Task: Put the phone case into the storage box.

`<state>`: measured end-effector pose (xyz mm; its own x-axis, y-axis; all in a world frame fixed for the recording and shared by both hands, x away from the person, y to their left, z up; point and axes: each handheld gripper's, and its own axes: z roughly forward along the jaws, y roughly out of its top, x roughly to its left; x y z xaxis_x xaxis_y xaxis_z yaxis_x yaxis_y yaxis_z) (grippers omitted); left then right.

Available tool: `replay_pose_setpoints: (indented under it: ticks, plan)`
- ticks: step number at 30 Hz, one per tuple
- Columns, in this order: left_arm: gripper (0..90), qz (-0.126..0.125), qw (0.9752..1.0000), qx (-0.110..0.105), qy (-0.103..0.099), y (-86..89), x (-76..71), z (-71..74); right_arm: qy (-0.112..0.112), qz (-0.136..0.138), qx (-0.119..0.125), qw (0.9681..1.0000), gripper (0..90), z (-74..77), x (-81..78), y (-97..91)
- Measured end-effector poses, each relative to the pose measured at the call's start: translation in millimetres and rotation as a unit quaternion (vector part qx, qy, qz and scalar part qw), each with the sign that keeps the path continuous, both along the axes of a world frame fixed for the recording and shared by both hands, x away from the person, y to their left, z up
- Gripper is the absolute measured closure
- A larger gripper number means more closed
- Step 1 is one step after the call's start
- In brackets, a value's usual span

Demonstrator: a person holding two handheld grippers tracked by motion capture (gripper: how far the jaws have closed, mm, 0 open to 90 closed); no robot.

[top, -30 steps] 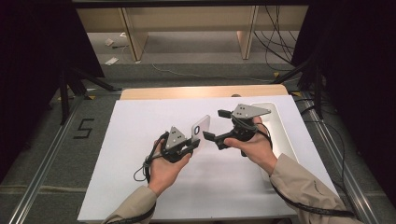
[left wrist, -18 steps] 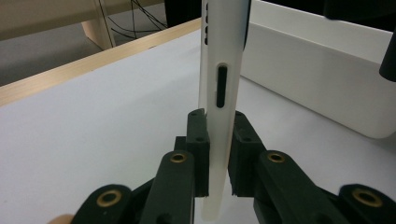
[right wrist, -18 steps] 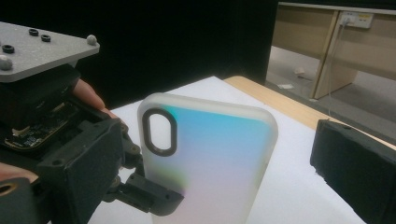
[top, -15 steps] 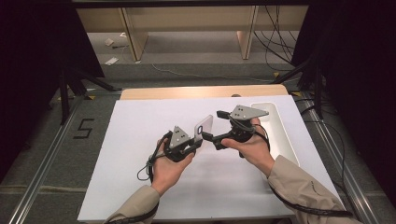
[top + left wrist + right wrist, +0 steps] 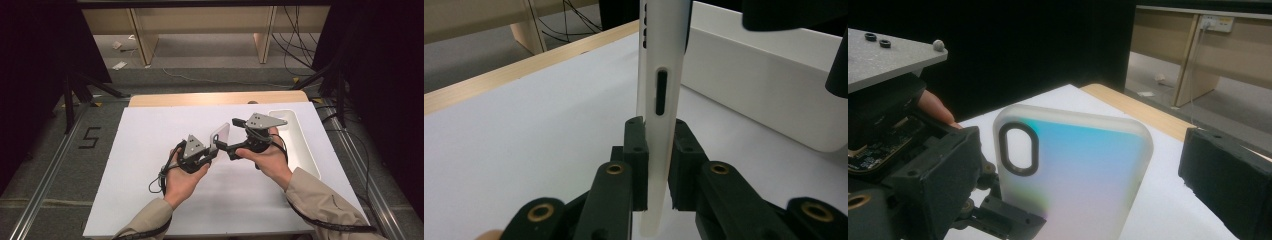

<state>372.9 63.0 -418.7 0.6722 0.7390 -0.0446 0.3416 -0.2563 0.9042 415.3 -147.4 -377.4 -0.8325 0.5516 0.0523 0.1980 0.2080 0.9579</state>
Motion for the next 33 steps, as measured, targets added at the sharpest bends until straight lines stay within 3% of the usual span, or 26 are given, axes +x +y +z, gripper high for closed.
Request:
replay_pose_setpoints:
  ticks: [33]
  plan:
    - [80.3, -0.002, 1.0, -0.003, 0.003, -7.5, -0.1, -1.2, 0.004, -0.032, 0.014, 0.9994, 8.9, -8.9, -2.3, 7.0]
